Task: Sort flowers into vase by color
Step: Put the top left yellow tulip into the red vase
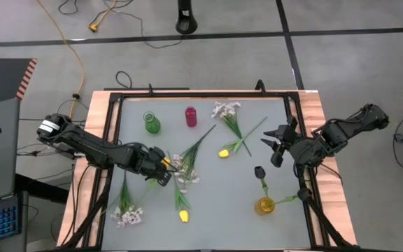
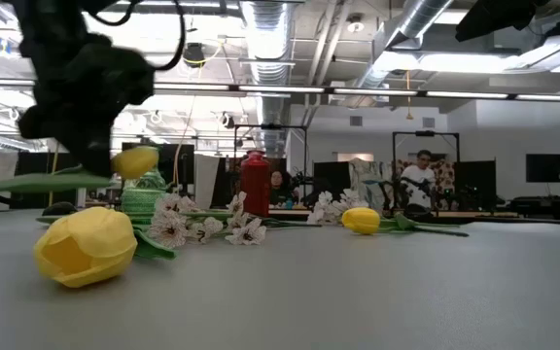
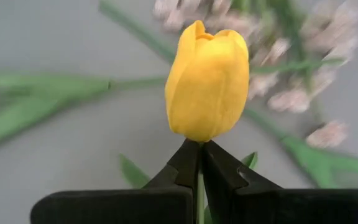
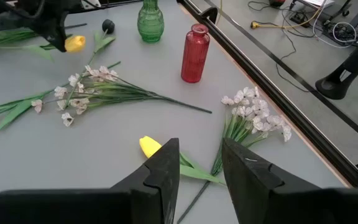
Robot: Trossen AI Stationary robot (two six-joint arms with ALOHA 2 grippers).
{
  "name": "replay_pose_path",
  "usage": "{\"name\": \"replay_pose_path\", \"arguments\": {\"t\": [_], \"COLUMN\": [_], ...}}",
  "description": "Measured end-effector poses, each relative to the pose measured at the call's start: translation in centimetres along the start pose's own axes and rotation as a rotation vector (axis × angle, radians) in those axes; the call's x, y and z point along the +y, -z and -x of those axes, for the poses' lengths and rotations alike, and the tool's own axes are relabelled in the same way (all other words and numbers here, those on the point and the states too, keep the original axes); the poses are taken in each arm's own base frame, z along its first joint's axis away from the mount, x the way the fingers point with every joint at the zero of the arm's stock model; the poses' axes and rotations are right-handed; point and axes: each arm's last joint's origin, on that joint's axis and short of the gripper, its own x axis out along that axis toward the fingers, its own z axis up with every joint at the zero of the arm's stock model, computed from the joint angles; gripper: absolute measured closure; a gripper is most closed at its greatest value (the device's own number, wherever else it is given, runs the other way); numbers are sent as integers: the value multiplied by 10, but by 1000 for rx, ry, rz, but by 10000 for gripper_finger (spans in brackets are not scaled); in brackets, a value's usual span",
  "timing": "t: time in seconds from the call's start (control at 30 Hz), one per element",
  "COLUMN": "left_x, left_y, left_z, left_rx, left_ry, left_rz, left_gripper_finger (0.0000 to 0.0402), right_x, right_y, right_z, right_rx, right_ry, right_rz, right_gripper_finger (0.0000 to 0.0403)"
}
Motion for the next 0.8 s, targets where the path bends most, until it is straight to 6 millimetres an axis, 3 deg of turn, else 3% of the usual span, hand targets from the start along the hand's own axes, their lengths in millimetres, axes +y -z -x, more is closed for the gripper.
{"name": "replay_pose_path", "arguments": {"t": [0.33, 0.57, 0.8], "left_x": [-16, -23, -15], "left_y": [-45, -91, -142], "left_z": [39, 71, 97], "left_rx": [-274, -622, -974], "left_ry": [67, 182, 262], "left_rz": [-125, -247, -345], "left_gripper_finger": [401, 401, 401], "right_x": [0, 0, 0], "right_y": [0, 0, 0], "right_z": [0, 0, 0], "right_rx": [0, 0, 0], "right_ry": [0, 0, 0], "right_rz": [0, 0, 0], "right_gripper_finger": [257, 257, 257]}}
